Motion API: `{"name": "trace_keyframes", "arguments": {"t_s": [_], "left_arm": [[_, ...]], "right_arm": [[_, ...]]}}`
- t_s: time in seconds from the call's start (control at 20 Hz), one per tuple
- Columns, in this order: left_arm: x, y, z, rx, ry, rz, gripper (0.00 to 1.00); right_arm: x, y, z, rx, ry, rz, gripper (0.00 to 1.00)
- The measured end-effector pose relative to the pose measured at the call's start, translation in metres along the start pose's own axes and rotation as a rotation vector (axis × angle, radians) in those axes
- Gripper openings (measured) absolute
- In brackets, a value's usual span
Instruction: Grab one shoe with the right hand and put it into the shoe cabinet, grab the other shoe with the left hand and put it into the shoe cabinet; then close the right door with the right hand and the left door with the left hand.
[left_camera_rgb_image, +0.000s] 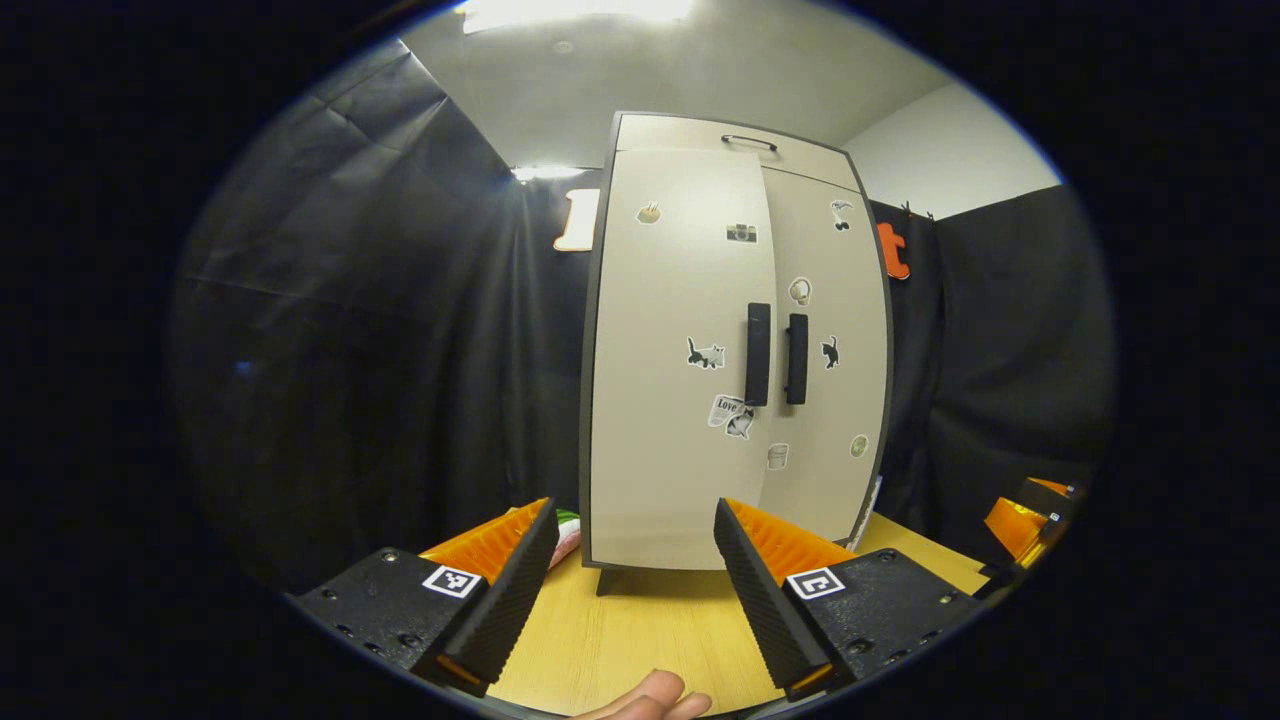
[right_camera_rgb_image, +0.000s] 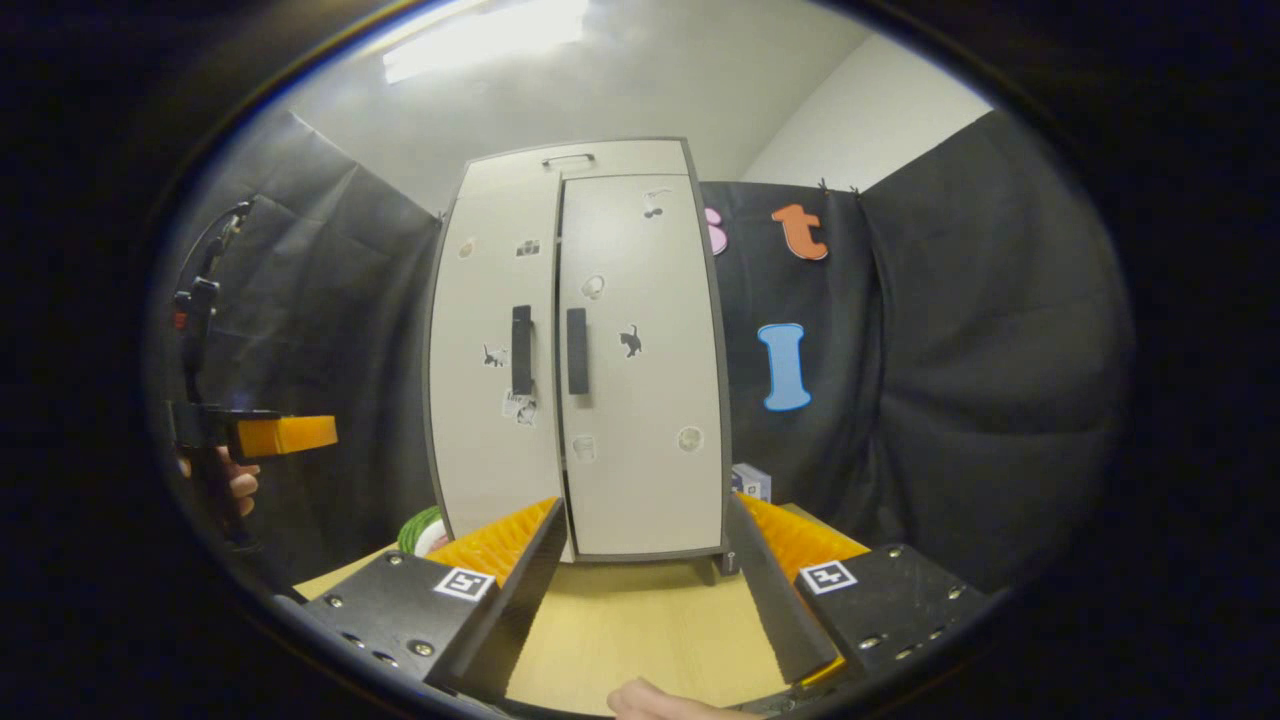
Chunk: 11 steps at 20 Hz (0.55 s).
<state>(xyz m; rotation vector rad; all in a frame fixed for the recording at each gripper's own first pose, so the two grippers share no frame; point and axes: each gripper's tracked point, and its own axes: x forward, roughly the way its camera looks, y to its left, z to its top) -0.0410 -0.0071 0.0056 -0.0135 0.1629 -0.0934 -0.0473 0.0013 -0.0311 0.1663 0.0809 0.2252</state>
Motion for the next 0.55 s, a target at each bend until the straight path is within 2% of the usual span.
{"name": "trace_keyframes", "arguments": {"t_s": [0.05,0.1,0.15,0.25,0.35,0.4,0.45,0.5,0.55], "left_arm": [[-0.001,-0.002,-0.001,0.001,-0.003,-0.002,0.95],[-0.003,-0.005,-0.001,0.002,-0.001,-0.008,0.91],[-0.004,-0.005,-0.002,0.001,-0.001,-0.009,0.95],[-0.008,-0.006,-0.004,0.004,-0.001,-0.011,0.95],[-0.012,-0.011,-0.006,0.007,-0.003,-0.025,0.95],[-0.015,-0.013,-0.007,0.007,-0.005,-0.035,0.95],[-0.017,-0.015,-0.008,0.004,-0.004,-0.040,0.95],[-0.018,-0.015,-0.009,0.001,-0.004,-0.040,0.95],[-0.019,-0.017,-0.008,-0.005,-0.006,-0.037,0.95]], "right_arm": [[-0.002,0.001,-0.001,0.001,0.001,0.002,0.95],[-0.002,0.002,-0.001,0.009,0.003,0.009,0.91],[-0.003,0.008,-0.002,0.026,0.005,0.032,0.91],[-0.008,0.017,-0.002,0.055,0.008,0.077,0.95],[-0.011,0.013,0.000,0.033,0.011,0.066,0.95],[-0.012,0.009,0.001,0.015,0.009,0.051,0.91],[-0.014,0.009,0.002,0.004,0.004,0.043,0.95],[-0.016,0.010,0.005,0.001,-0.003,0.044,0.91],[-0.019,0.011,0.007,0.004,-0.012,0.050,0.91]]}}
